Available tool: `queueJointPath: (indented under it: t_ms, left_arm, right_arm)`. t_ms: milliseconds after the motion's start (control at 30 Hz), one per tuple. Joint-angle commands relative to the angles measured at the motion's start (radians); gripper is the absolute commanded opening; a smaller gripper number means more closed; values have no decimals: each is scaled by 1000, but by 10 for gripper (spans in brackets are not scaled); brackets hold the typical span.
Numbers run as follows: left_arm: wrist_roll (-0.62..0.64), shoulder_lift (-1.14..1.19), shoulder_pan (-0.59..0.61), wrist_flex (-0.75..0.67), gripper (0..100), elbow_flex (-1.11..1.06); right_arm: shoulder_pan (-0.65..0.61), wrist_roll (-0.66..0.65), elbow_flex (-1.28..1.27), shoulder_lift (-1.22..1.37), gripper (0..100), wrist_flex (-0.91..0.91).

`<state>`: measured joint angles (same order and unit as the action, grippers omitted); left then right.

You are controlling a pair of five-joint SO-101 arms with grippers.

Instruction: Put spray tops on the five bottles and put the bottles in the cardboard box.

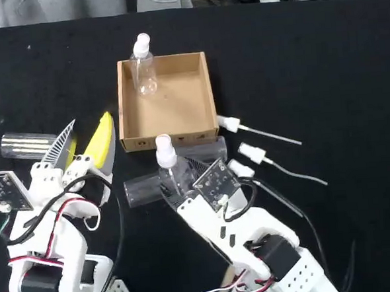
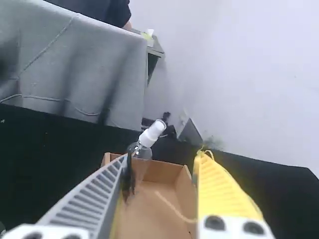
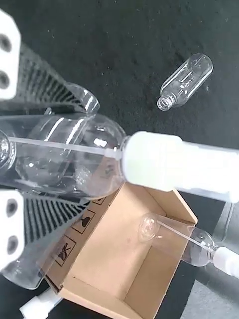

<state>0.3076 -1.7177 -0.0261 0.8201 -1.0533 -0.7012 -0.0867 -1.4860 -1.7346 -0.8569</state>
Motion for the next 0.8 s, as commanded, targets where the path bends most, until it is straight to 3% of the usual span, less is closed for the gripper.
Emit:
queueJointPath:
  t_ms: [0,300,767]
  left_arm:
    - [5,-3,12,-5,191,-18]
    - [11,-3,-5,-12,191,-151]
    - [3,-3,-189,-6,191,-219]
  right_arm:
    - [38,11,5,-24,85,34]
    - [31,11,5,-24,85,64]
    - [-23,11,-65,-24,83,167]
